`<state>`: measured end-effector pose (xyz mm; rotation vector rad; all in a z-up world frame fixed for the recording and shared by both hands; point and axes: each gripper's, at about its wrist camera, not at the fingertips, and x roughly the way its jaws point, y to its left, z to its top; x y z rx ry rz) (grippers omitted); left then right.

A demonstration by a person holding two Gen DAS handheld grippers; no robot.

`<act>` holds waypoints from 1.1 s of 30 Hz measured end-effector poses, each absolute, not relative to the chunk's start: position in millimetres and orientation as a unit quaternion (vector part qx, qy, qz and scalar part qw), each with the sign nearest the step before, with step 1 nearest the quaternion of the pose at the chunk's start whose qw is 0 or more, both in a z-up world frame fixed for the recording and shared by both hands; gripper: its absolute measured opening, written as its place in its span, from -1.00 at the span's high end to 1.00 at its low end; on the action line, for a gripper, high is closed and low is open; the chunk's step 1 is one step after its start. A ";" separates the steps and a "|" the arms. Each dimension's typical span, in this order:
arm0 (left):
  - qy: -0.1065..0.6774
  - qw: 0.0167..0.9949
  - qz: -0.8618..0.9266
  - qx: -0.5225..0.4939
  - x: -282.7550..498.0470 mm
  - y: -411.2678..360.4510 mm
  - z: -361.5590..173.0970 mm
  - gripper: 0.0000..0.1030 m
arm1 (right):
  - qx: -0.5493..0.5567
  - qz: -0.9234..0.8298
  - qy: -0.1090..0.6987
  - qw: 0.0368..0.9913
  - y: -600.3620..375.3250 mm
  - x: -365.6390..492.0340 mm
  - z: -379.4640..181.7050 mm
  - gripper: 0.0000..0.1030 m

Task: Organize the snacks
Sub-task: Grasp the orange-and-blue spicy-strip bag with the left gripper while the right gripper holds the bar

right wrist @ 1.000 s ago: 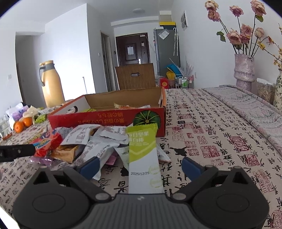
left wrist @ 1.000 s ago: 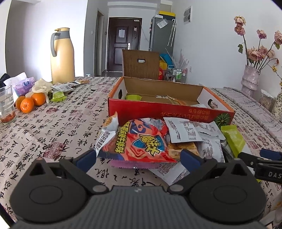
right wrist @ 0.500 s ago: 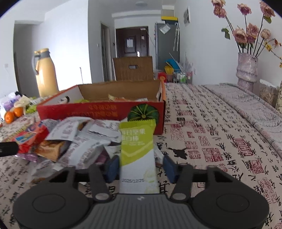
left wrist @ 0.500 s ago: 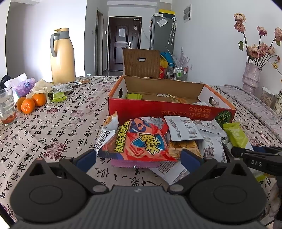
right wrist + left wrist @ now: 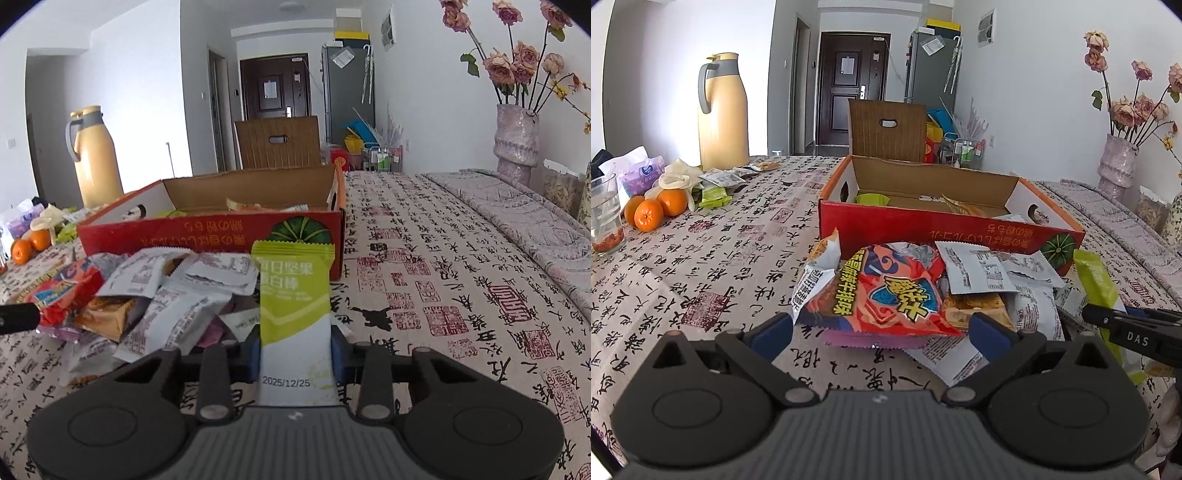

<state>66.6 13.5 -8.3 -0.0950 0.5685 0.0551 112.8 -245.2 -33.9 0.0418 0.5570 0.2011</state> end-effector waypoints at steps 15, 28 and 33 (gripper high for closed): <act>0.277 0.960 0.024 -0.046 80.0 16.2 6.9 -1.00 | 0.033 0.103 0.244 0.964 -249.1 104.6 -16.8 0.35; 0.330 0.944 0.016 -0.006 138.5 8.0 8.8 -0.66 | 0.046 0.095 0.246 0.963 -256.4 105.9 -20.5 0.35; 0.356 0.934 0.011 -0.005 148.7 8.9 -4.4 -0.50 | 0.056 0.095 0.252 0.961 -261.9 105.8 -23.1 0.34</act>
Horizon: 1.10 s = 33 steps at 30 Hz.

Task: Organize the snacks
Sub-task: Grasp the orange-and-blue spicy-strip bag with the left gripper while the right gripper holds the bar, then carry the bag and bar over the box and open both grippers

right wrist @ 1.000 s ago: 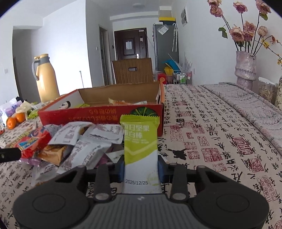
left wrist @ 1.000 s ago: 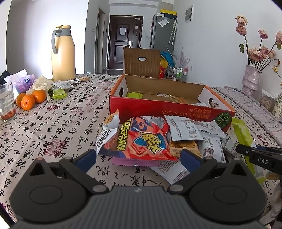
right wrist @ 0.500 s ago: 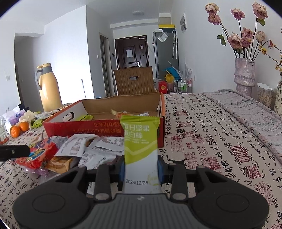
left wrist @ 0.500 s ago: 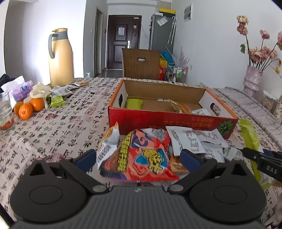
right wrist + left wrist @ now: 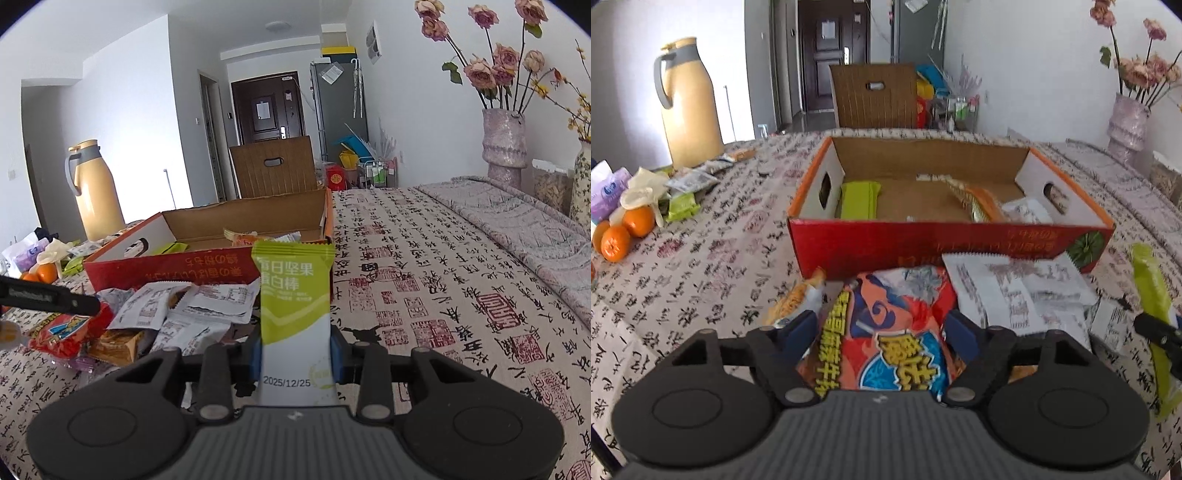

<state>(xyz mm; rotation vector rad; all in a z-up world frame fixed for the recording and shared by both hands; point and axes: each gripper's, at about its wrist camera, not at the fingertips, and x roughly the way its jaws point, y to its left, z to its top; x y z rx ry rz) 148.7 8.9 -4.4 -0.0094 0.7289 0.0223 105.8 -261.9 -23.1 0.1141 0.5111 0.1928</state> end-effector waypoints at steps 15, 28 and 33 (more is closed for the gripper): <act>0.377 0.926 0.007 -0.004 153.3 6.7 -17.4 -0.25 | 0.066 0.105 0.257 0.958 -261.9 107.2 -28.0 0.34; 0.349 0.937 0.009 -0.017 142.8 9.6 -6.4 -0.24 | 0.058 0.109 0.250 0.960 -255.4 101.4 -21.3 0.34; 0.325 0.945 0.013 -0.021 134.9 12.4 7.5 -0.18 | 0.056 0.111 0.245 0.962 -253.2 99.7 -16.9 0.34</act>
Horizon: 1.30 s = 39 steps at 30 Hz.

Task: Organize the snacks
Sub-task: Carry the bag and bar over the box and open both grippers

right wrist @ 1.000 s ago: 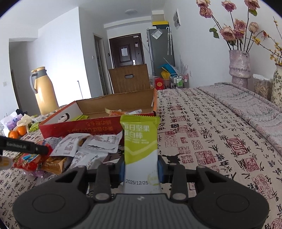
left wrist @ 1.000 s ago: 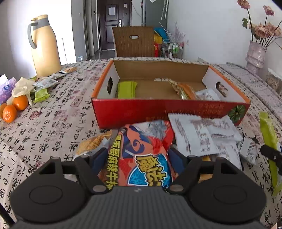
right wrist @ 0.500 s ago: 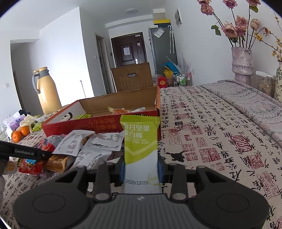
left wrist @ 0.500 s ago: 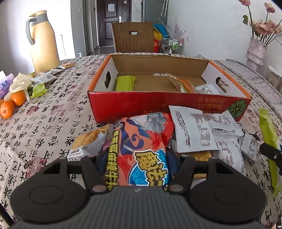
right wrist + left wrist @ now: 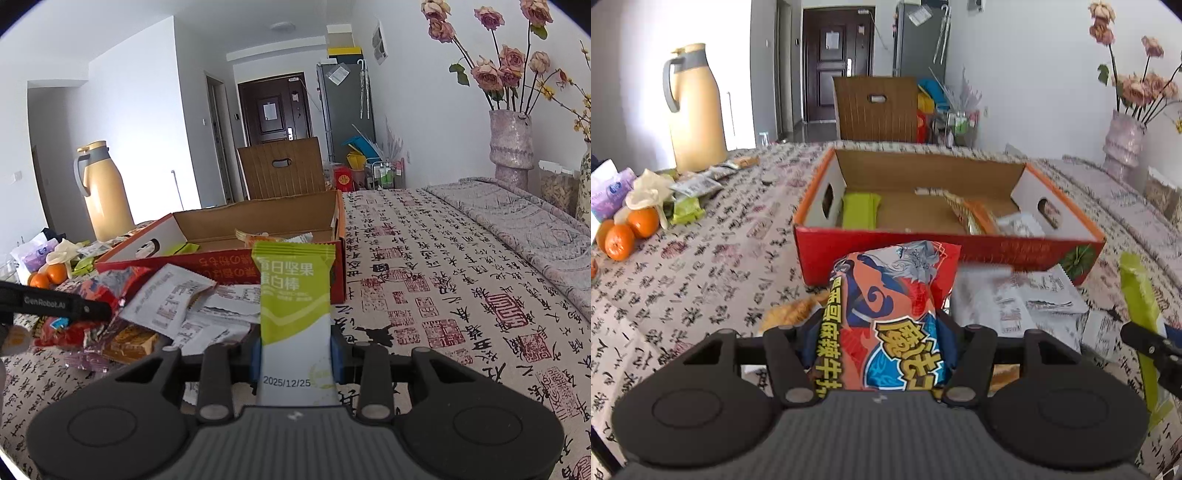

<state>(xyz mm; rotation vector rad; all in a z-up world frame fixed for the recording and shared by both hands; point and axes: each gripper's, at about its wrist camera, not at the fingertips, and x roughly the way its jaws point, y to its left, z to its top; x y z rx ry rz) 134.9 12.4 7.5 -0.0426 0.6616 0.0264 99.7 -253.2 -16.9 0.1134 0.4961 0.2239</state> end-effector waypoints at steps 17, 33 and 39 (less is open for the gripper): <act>0.255 0.967 0.007 -0.026 128.5 8.4 54.7 -0.18 | 0.045 0.126 0.211 0.968 -240.2 107.1 9.3 0.34; 0.230 0.973 0.005 -0.033 187.7 2.8 83.3 -0.18 | 0.034 0.135 0.159 0.977 -223.5 167.5 54.0 0.34; 0.233 0.972 0.014 -0.038 219.5 6.6 85.5 -0.18 | 0.034 0.137 0.158 0.977 -216.1 205.3 60.9 0.34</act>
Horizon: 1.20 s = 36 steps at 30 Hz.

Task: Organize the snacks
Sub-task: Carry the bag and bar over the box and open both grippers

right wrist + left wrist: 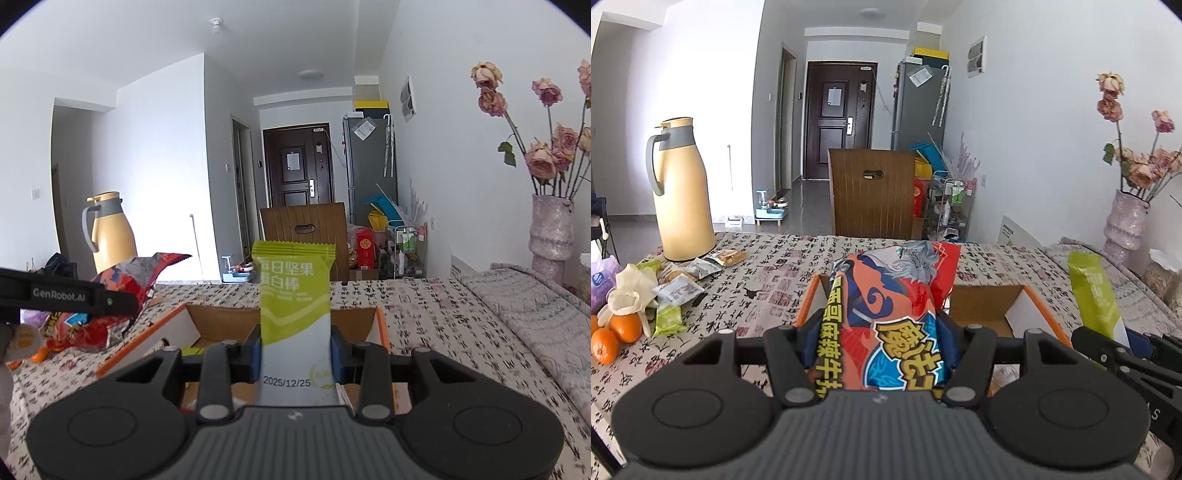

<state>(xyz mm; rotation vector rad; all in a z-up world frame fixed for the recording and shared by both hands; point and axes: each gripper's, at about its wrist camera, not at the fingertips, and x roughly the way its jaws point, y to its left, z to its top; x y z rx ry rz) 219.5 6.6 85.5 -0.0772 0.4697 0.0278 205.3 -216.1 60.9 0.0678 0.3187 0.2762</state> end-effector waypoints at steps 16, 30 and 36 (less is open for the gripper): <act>0.267 0.961 0.038 -0.057 280.5 17.7 48.9 -0.18 | 0.040 0.140 0.187 0.971 -189.7 283.2 40.2 0.34; 0.303 0.951 0.038 -0.050 293.4 16.3 22.0 -0.19 | 0.054 0.134 0.237 0.961 -192.4 304.1 8.6 0.30; 0.293 0.954 0.044 -0.054 290.0 17.5 22.8 -0.54 | 0.063 0.126 0.239 0.961 -198.6 303.3 10.6 0.17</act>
